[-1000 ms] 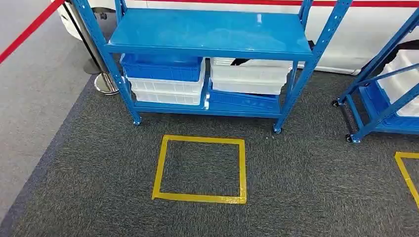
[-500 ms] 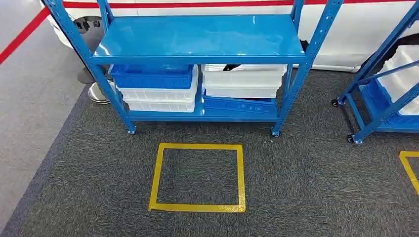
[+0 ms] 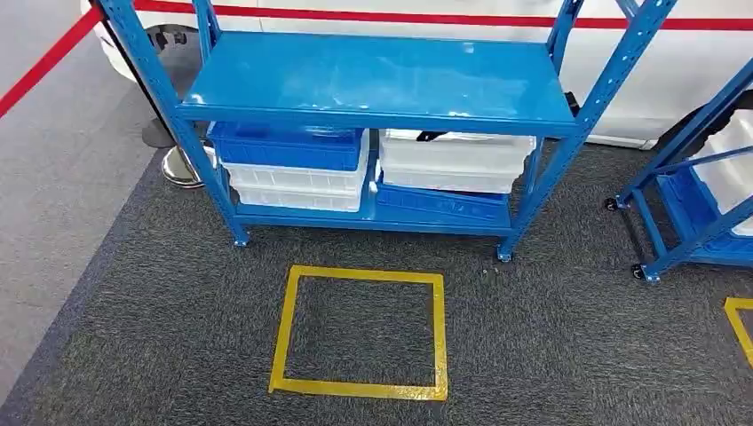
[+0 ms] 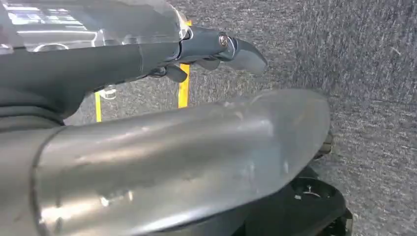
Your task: Take the parts from the cabinet and place them on the table.
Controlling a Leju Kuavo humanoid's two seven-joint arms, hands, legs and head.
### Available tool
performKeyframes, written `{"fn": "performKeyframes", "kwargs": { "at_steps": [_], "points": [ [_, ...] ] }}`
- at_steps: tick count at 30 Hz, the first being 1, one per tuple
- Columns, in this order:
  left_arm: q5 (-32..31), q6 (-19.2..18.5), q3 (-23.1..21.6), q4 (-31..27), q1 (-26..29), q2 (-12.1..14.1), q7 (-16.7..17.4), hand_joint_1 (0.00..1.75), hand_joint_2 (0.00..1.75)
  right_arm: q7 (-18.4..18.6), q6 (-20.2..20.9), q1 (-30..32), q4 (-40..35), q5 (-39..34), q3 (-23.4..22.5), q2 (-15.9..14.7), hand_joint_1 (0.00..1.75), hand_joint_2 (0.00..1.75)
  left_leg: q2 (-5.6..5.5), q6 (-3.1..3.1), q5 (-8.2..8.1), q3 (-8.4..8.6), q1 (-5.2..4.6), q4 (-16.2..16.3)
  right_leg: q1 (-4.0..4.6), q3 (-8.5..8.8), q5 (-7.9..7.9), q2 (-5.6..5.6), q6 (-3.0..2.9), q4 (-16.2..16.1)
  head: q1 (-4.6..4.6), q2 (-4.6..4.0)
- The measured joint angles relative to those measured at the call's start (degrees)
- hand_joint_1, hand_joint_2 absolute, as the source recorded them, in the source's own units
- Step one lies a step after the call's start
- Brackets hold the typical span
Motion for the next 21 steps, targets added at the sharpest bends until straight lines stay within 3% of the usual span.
{"fn": "performKeyframes", "kwargs": {
  "at_steps": [2, 3, 4, 5, 6, 8, 9, 10, 13, 14, 15, 16, 18, 19, 20, 21],
  "points": [
    [0.0, 0.0, 0.0, 0.0, 0.1, 0.0, 0.0, 0.00, 0.00, 0.0, 0.0, 0.2, 0.0, 0.0, 0.0, 0.0, 0.00, 0.00, -0.13, -0.33, -1.06, 1.54, 0.00, 0.0, 0.06, 2.48, 6.86, 0.00, -0.22, -8.7, 0.04, 0.00],
    [0.0, 0.0, 0.0, 0.0, 0.1, 0.0, 0.0, 0.00, 0.00, 0.0, 0.0, 0.3, 0.0, 0.0, 0.0, 0.0, 0.00, 0.00, -0.11, -0.62, -1.63, 1.59, 0.01, -0.1, 0.17, 3.43, 10.02, 0.00, -0.78, -12.8, 0.11, -0.02],
    [0.0, 0.0, 0.0, 0.0, -0.1, 0.0, 0.0, 0.00, 0.00, 0.0, 0.0, 0.4, 0.1, 0.0, 0.0, -0.1, 0.00, 0.00, -0.15, -1.05, -1.98, 2.26, -0.29, 0.3, 0.73, 3.16, 7.63, 0.06, -1.08, -12.9, -0.04, -0.02],
    [0.0, 0.0, 0.0, 0.0, -0.2, -0.1, 0.0, 0.00, 0.00, 0.0, 0.0, 0.2, 0.1, 0.0, 0.0, -0.1, 0.00, 0.00, -0.12, -1.43, -2.24, 2.05, -0.22, 0.2, 0.74, 3.25, 7.16, 0.10, -1.66, -12.8, -0.02, 0.00],
    [0.0, 0.0, 0.0, 0.0, -0.2, -0.1, 0.0, 0.00, 0.00, 0.0, 0.1, 0.1, 0.1, 0.0, 0.0, -0.1, 0.00, 0.00, -0.03, -1.78, -2.67, 2.21, -0.23, 0.0, 0.69, 3.49, 8.67, 0.06, -1.96, -13.0, -0.15, 0.00],
    [0.0, 0.0, 0.0, 0.0, -0.2, 0.0, 0.0, 0.00, 0.00, 0.0, 0.1, 0.2, 0.1, 0.0, 0.0, 0.0, 0.00, 0.00, -0.06, -2.20, -2.50, 2.98, -0.31, 1.1, 0.33, 4.50, 8.24, 0.22, -2.59, -13.4, -0.07, 0.00],
    [-0.1, -0.1, 0.0, 0.0, -0.2, 0.0, 0.0, 0.00, 0.00, 0.0, 0.1, 0.3, 0.1, 0.0, 0.0, 0.1, 0.00, 0.00, 0.08, -2.44, -2.78, 2.54, -0.15, 2.4, 0.21, 5.40, 8.03, -0.03, -2.94, -13.9, -0.09, -0.02],
    [-0.1, -0.1, 0.0, 0.0, -0.2, 0.0, 0.0, 0.00, 0.00, 0.0, 0.1, 0.3, 0.1, 0.0, 0.0, 0.1, 0.00, 0.00, 0.16, -2.85, -3.37, 1.32, -0.09, 4.8, 0.17, 5.91, 7.70, -0.07, -3.29, -14.1, -0.50, 0.00],
    [-0.3, -0.1, 0.0, 0.0, -0.2, 0.0, 0.0, 0.00, 0.00, 0.0, 0.1, 0.2, 0.1, 0.0, 0.0, 0.1, 0.00, 0.00, 0.14, -3.87, -8.86, -6.26, 0.42, 16.4, 0.17, 6.73, 6.63, -0.01, -3.50, -14.1, -0.50, -0.02],
    [-0.4, -0.1, 0.0, 0.0, -0.1, 0.0, 0.0, 0.00, 0.00, 0.0, 0.1, 0.2, 0.1, 0.0, 0.0, 0.1, 0.00, 0.00, 0.15, -3.99, -8.84, -7.62, 0.48, 17.8, 0.15, 7.17, 6.25, 0.04, -3.43, -14.0, -0.61, 0.00],
    [-0.4, -0.1, 0.0, 0.0, -0.1, 0.0, 0.0, 0.00, 0.00, 0.0, 0.1, 0.3, 0.1, 0.0, 0.0, 0.1, 0.00, 0.00, 0.15, -3.99, -7.17, -7.93, 0.55, 16.7, 0.13, 7.81, 5.79, 0.06, -3.35, -14.0, -0.52, -0.02],
    [-0.4, -0.1, 0.0, 0.0, 0.0, 0.0, 0.0, 0.00, 0.00, 0.0, 0.1, 0.3, 0.1, 0.0, 0.0, 0.1, 0.00, 0.00, 0.15, -3.82, -4.48, -7.28, 0.57, 13.6, 0.13, 8.50, 5.30, 0.10, -3.24, -14.0, -0.59, -0.02],
    [-0.4, -0.1, 0.0, 0.0, 0.1, 0.0, 0.0, 0.00, 0.00, 0.0, 0.1, 0.3, 0.1, 0.0, 0.0, 0.2, 0.00, 0.00, 0.22, -3.17, 2.34, -4.34, 0.54, 3.9, 0.13, 10.03, 4.19, 0.06, -2.88, -14.1, -0.57, 0.00],
    [-0.4, -0.1, 0.0, 0.0, 0.3, 0.0, 0.0, 0.00, 0.00, 0.1, 0.2, 0.5, 0.2, 0.0, 0.0, 0.2, 0.00, 0.00, 0.44, -2.69, 2.29, -4.20, 0.26, 3.1, 0.08, 10.11, 3.87, -0.01, -2.64, -14.2, -0.37, 0.00],
    [-0.4, -0.1, 0.0, 0.0, 0.1, 0.0, 0.0, 0.00, 0.00, 0.1, 0.2, 0.2, 0.2, 0.0, 0.0, 0.2, 0.00, 0.00, 0.64, -2.32, 0.58, -4.59, -0.27, 1.6, 0.15, 9.77, 3.77, 0.10, -2.23, -14.1, -0.53, 0.00],
    [-0.5, -0.1, -0.1, 0.0, 0.0, 0.0, 0.0, 0.00, 0.00, 0.1, 0.2, 0.0, 0.1, 0.0, 0.0, 0.2, 0.00, 0.00, 0.56, -1.85, 1.47, -4.20, -0.31, 1.8, 0.13, 9.77, 3.54, 0.06, -1.82, -14.3, -0.44, 0.00]
  ]
}}
